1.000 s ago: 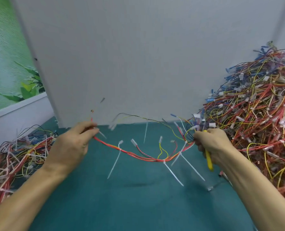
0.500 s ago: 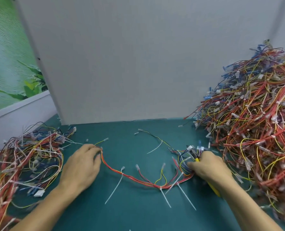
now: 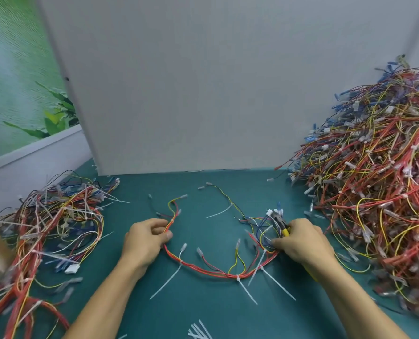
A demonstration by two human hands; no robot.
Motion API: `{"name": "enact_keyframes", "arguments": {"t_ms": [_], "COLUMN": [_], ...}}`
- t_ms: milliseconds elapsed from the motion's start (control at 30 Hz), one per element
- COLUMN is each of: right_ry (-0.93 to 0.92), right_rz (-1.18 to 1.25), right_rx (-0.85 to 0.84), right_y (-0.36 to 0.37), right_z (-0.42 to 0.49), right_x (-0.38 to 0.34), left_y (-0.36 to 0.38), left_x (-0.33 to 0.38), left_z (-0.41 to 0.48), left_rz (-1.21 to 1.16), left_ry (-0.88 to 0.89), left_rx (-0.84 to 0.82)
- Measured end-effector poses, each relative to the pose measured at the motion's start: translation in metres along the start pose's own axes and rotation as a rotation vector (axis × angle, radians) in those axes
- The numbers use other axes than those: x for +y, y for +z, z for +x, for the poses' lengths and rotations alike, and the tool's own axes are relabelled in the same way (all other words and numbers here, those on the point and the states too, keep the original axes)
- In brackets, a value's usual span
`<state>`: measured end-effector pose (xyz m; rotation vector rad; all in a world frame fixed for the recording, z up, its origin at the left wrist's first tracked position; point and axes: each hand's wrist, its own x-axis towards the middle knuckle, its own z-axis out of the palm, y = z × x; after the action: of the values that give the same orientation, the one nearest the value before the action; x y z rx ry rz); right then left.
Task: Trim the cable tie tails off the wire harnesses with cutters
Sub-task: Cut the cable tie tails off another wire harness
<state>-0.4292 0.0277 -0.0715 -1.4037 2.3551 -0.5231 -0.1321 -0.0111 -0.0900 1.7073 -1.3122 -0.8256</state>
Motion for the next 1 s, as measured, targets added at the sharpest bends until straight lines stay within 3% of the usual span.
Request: {"name": "enact_keyframes", "arguments": {"t_ms": [100, 267, 367, 500, 700, 1000], "right_ry": [-0.045, -0.105, -0.092, -0.043, -0.007, -0.001], "right_rz": [0.002, 0.125, 0.214, 0.214, 0.071, 0.2], "right_rx": [-0.049, -0.218, -0.104, 0.031, -0.083, -0.174], "right_y": [-0.004, -0.026, -0.035, -0.027, -0.004, -0.021], "right_z": [-0.002, 0.0, 0.009, 0.012, 0.007, 0.008], "right_x": [0.001, 0.004, 0.011, 0.01, -0.001, 0.003], "left_y": [-0.003, -0.002, 0.0, 0.004, 0.003, 0.001], "left_x": [-0.006, -0.008, -0.008, -0.007, -0.011, -0.014], "left_z": [-0.002, 0.0, 0.002, 0.002, 0.003, 0.006], "left_rz": [0.034, 0.388, 0.539, 0.501, 0.483, 0.532], "left_ry": [0.038, 0.194, 0.277, 0.352, 0.406, 0.374], "left_rx": [-0.035, 0.048, 0.121, 0.189, 0.166, 0.166]}}
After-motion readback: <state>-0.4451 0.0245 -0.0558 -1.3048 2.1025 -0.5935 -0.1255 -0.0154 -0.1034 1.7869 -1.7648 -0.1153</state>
